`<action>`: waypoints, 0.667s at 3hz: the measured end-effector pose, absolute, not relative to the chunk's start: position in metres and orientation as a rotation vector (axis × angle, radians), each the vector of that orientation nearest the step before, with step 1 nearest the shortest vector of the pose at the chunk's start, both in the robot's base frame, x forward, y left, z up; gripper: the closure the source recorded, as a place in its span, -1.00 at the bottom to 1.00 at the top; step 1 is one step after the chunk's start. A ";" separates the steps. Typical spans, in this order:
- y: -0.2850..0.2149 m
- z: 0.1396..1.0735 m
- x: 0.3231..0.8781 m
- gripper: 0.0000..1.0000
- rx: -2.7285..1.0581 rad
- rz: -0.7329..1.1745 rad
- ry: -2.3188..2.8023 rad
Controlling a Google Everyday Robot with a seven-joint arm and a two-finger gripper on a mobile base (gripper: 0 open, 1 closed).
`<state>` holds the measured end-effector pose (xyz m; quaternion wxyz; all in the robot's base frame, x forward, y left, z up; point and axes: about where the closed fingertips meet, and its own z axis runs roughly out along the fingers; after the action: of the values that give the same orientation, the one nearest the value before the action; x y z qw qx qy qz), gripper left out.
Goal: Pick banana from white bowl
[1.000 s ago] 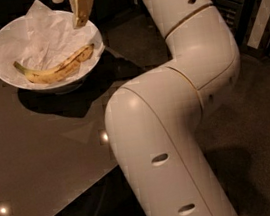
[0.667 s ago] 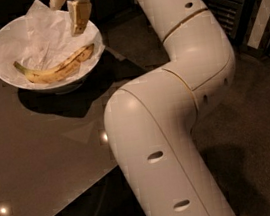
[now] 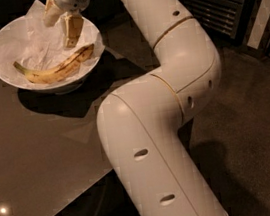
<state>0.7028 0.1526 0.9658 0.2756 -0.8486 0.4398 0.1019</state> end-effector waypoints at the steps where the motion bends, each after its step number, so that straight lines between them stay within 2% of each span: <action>1: 0.165 0.953 0.703 -0.22 -2.305 0.297 1.188; 2: 0.175 0.937 0.703 -0.28 -2.331 0.327 1.202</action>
Offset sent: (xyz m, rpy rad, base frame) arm 0.0067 -0.0285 -0.0092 -0.3037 0.3198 0.1651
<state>0.7029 0.1749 0.9366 0.2467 -0.8547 0.4408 0.1199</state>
